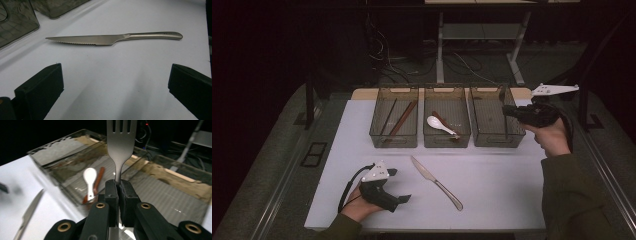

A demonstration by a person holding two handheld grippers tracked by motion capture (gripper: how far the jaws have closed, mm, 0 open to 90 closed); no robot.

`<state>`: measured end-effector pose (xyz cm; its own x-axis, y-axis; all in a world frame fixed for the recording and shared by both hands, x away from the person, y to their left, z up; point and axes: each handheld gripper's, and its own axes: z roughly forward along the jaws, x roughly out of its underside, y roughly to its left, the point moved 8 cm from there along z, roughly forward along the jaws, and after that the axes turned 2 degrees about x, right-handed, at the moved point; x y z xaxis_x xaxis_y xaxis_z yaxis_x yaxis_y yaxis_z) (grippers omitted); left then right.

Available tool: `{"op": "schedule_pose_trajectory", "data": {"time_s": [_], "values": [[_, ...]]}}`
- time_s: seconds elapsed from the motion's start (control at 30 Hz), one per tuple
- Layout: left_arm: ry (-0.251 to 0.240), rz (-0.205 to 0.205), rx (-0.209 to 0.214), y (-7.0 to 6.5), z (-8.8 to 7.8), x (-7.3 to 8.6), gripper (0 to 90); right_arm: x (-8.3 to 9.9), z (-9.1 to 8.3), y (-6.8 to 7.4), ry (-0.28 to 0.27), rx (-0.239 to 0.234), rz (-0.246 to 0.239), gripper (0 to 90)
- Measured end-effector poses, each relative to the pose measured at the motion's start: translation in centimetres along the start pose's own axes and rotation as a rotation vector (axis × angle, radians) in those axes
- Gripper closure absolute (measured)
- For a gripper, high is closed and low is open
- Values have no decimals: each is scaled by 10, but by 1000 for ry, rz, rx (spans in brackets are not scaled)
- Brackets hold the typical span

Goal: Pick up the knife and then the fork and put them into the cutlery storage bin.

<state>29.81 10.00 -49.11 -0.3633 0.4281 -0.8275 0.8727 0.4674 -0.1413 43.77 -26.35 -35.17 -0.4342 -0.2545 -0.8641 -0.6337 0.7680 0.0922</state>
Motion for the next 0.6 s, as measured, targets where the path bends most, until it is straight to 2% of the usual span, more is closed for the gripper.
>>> {"op": "schedule_pose_trajectory", "data": {"time_s": [0.33, 0.6], "values": [[-1, 2, -1, 1, 0, 0, 0, -11, 10, -40, 16, 102, 18, 851], [-9, 2, -6, 3, -2, -1, 0, 5, 29, -60, 115, 147, 23, 851]]}}
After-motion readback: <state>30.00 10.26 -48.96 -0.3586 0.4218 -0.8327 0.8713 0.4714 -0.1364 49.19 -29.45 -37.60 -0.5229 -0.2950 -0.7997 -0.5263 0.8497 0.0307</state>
